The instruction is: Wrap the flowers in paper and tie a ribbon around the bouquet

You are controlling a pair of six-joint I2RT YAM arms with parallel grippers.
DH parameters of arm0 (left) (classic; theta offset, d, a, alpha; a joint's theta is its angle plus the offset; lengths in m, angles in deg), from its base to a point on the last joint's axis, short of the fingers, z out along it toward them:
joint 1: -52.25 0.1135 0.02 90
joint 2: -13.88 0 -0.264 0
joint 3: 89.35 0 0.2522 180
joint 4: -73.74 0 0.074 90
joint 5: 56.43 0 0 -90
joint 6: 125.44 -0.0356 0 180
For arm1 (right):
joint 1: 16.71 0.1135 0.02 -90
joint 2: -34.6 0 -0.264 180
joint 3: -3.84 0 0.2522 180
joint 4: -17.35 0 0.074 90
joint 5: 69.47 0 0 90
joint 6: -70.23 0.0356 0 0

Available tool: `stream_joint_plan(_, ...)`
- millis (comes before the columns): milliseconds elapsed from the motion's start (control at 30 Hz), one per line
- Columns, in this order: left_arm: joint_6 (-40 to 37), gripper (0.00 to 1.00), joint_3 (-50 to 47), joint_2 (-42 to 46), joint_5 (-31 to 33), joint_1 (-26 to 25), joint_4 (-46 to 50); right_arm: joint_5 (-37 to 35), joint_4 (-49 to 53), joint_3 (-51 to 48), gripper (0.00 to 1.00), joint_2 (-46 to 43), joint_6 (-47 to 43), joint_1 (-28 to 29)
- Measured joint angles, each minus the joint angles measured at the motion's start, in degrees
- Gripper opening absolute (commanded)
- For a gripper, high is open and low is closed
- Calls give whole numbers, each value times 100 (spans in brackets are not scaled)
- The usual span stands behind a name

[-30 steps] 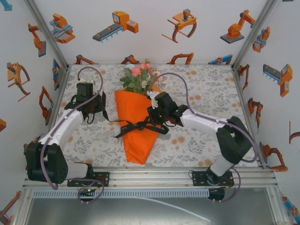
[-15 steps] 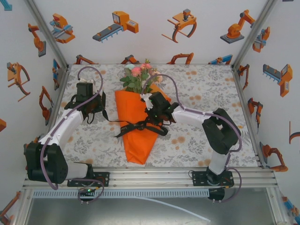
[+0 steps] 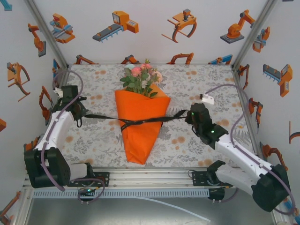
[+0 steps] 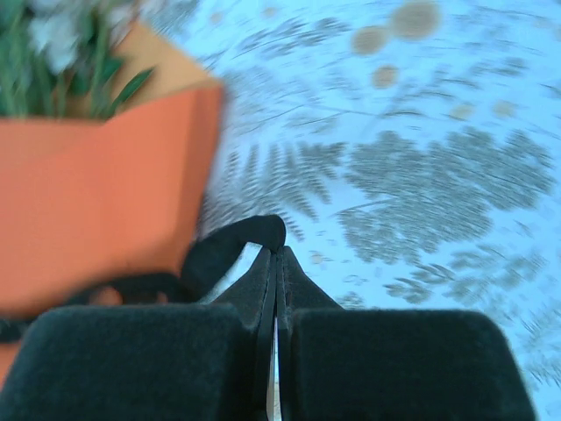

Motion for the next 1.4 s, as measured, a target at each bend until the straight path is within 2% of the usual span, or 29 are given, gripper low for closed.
stream_joint_plan(167,592,0,-188,37,59,505,125,-855,588,-35,0,-417,887,-726)
stream_joint_plan(333,1220,0,-553,52,31,1123,208,-911,704,-151,0,-385,1143,-1705)
stream_joint_plan(567,1567,0,-721,-146,-151,1676,94,-181,260,-162,0,492,907,-3029)
stream_joint_plan(800,1652,0,-820,-273,-247,2570,-256,549,-192,50,0,1519,584,-4400)
stream_joint_plan(900,1611,0,-846,-284,-555,2798,-531,984,-389,280,0,1705,411,-4666)
stream_joint_plan(967,1486,0,-916,-284,-966,2699,-925,1493,-686,358,0,1797,297,-4612)
stream_joint_plan(1033,1235,12,-981,-273,-1622,2199,-1443,2039,-942,402,33,1910,142,-4393)
stream_joint_plan(1067,1071,18,-990,-247,-1891,1869,-1655,2221,-994,407,43,1943,105,-4295)
stream_joint_plan(1100,796,20,-986,-192,-2238,1349,-1915,2389,-1016,407,50,1950,2,-4194)
stream_joint_plan(1200,-411,26,-887,181,-3128,-509,-2317,2802,-1019,402,53,1797,-420,-4061)
stream_joint_plan(1300,-1757,36,-636,525,-3565,-2406,-2271,3069,-966,439,53,1440,-1108,-4041)
stream_joint_plan(1400,-2702,46,-525,507,-3600,-3628,-2162,3519,-920,584,52,1191,-2205,-3882)
